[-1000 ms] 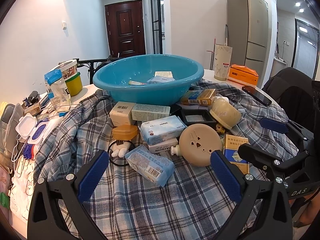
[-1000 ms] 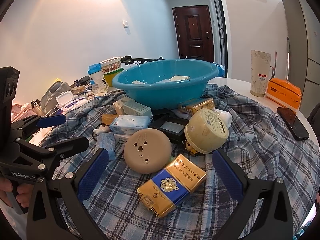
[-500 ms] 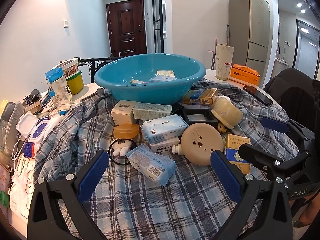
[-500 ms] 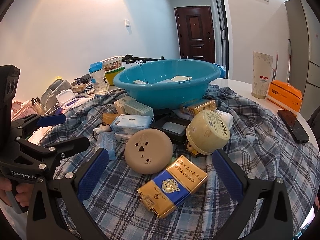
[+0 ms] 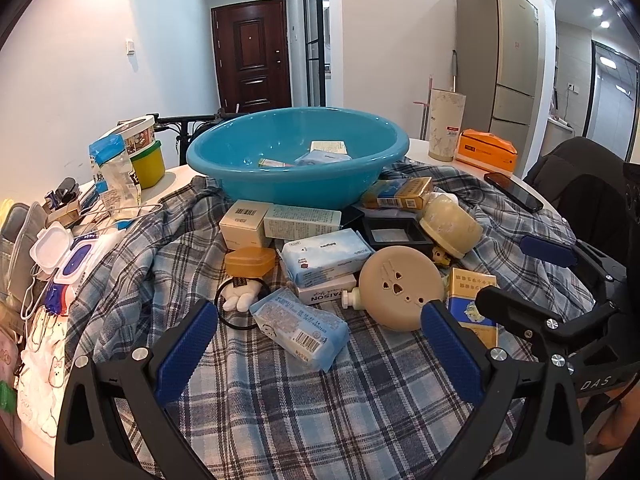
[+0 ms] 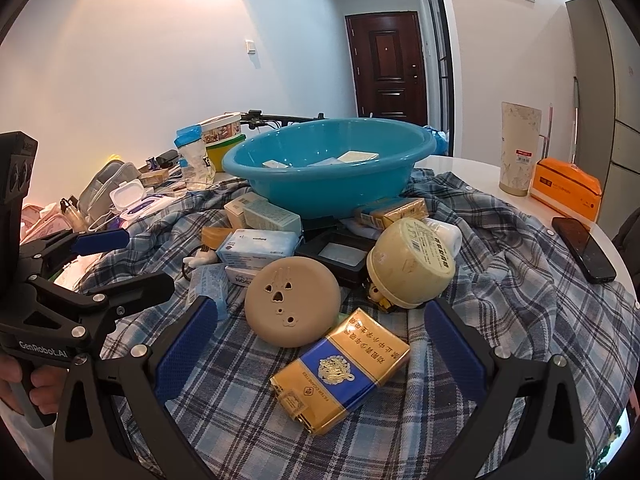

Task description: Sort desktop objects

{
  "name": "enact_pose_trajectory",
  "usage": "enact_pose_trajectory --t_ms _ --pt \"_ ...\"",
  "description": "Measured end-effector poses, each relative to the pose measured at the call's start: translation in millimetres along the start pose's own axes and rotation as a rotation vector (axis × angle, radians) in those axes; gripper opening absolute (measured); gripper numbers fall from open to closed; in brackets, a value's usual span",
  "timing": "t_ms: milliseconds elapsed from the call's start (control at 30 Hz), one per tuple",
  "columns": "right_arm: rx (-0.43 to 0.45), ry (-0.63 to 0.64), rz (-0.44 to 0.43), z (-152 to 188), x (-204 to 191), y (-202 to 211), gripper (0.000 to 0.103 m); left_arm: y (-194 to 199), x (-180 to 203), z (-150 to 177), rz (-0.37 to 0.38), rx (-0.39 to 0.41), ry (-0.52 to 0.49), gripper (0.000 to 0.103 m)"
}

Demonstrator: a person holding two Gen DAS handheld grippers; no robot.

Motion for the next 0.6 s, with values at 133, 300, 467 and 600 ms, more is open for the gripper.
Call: enact_pose_trajectory --t_ms 133,300,467,600 --pt "-0.004 0.002 -0.006 0.2 -2.2 -2.5 0.103 -1.1 -1.6 1.4 -0.005 -0.003 0.005 0.103" --pt "-0.006 0.001 -0.008 1.6 -2.5 -3.1 0.103 -1.1 -2.0 1.6 -0.004 -0.003 0.004 0.103" --pt "-0.006 -0.005 -0.007 3.1 -0.8 -3.1 0.103 -2.4 -1.5 2.4 -0.002 -0.003 0.002 0.103" --pt "-0.006 -0.004 -0.005 2.9 -0.8 -2.7 0.103 -2.7 -1.0 2.5 -0.002 -0.002 0.004 0.103"
Point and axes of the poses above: each gripper's, at about its wrist camera, not at the fingertips, and y roughly against the way its jaws point, x to its right, z to its underside, the point moved 8 cm from there along -y, roughly the way its jaws point, and after that the axes turned 9 degrees about -x, right-handed, at the moved point
